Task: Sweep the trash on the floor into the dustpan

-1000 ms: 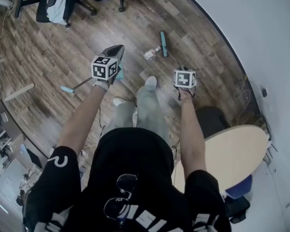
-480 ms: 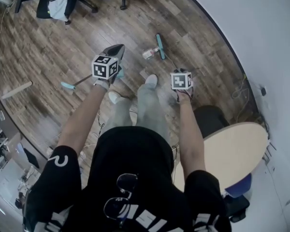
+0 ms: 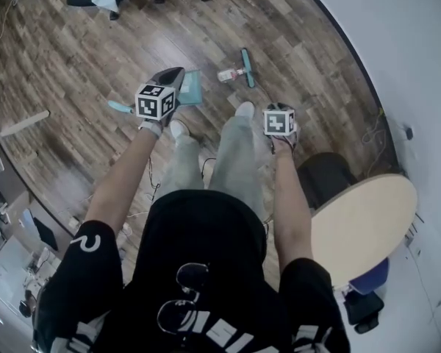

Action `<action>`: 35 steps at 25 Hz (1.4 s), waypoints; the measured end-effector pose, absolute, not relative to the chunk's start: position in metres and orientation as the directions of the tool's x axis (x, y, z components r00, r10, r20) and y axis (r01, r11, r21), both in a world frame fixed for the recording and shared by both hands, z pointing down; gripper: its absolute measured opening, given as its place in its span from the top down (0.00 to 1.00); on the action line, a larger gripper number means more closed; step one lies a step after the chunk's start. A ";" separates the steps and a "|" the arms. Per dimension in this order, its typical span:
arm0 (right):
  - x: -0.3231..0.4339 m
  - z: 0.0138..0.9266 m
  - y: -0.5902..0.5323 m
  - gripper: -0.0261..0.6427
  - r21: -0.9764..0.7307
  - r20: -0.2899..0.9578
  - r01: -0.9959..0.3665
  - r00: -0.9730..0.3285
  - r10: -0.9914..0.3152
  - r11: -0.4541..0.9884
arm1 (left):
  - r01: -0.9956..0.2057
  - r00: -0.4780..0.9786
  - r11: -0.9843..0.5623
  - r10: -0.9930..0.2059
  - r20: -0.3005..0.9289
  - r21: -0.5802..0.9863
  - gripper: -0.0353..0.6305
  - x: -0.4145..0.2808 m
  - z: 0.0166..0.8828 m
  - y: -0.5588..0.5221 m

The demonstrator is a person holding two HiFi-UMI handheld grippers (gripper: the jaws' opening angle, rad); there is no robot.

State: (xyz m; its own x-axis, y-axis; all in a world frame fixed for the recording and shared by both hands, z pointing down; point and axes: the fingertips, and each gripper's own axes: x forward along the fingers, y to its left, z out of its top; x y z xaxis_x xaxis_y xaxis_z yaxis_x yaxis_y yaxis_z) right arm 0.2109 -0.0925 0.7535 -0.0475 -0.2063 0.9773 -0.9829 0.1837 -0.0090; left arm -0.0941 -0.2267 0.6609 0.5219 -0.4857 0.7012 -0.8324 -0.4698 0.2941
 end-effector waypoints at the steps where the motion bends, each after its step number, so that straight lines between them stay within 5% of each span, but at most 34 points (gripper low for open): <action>1: 0.201 0.754 -0.088 0.83 -0.003 0.977 -0.984 -0.040 -0.208 0.178 | -0.836 0.517 -0.465 -0.487 0.705 0.291 0.95 -0.111 0.663 -0.219; 20: 0.012 0.765 -0.021 0.83 0.014 0.978 -0.984 -0.023 -0.207 0.176 | -0.889 0.426 -0.394 -0.531 0.732 0.232 0.95 -0.330 0.690 -0.137; 35: -0.106 0.762 0.019 0.83 -0.145 0.971 -0.985 -0.160 -0.177 0.095 | -0.846 0.497 -0.454 -0.480 0.723 0.280 0.95 -0.368 0.704 -0.112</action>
